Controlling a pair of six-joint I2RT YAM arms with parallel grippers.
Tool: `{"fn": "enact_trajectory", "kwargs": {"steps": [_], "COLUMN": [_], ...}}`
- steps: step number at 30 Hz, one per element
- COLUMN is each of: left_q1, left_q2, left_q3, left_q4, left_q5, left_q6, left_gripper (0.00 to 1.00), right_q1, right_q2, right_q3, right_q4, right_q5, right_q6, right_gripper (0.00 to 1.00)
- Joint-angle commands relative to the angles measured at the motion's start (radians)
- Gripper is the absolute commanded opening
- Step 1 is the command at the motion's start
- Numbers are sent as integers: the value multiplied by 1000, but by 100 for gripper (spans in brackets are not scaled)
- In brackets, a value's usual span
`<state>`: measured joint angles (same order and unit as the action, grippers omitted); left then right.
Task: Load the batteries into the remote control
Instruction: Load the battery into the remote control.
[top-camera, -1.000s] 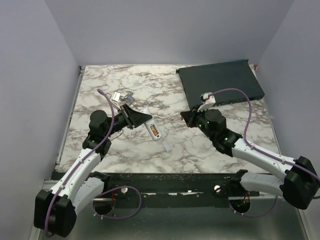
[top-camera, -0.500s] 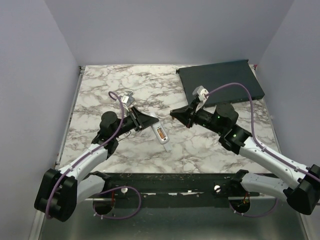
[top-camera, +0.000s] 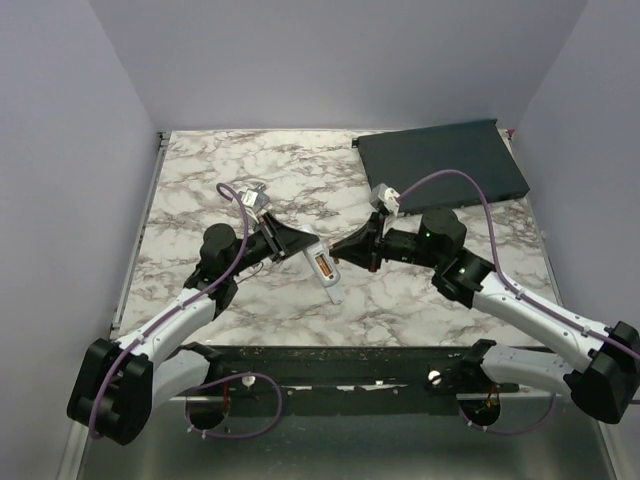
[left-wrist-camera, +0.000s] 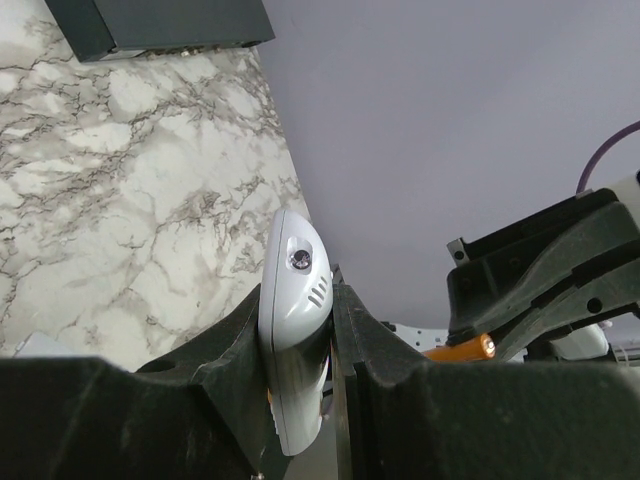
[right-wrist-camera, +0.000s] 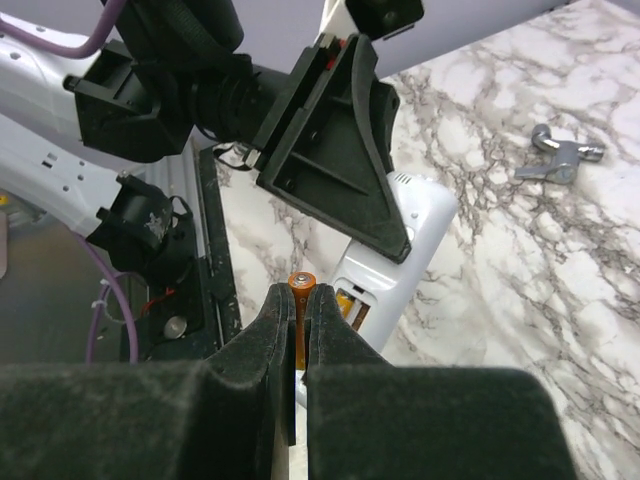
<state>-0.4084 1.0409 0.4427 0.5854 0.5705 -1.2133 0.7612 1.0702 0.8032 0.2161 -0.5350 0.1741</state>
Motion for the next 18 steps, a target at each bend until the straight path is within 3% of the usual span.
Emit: {"fn": "enact_trajectory", "kwargs": {"steps": [1, 18], "left_q1": [-9, -10], "left_q2": [1, -11], "left_q3": [7, 0], "left_q4": [57, 59], "left_q5": [-22, -43], "left_q6": [-6, -19], "left_gripper": [0, 0], "right_q1": [36, 102], "right_q2": [28, 72], "right_q3": [-25, -56], "right_q4": [44, 104], "right_q5": [-10, 219], "right_q6": [13, -17], "right_gripper": [1, 1]}}
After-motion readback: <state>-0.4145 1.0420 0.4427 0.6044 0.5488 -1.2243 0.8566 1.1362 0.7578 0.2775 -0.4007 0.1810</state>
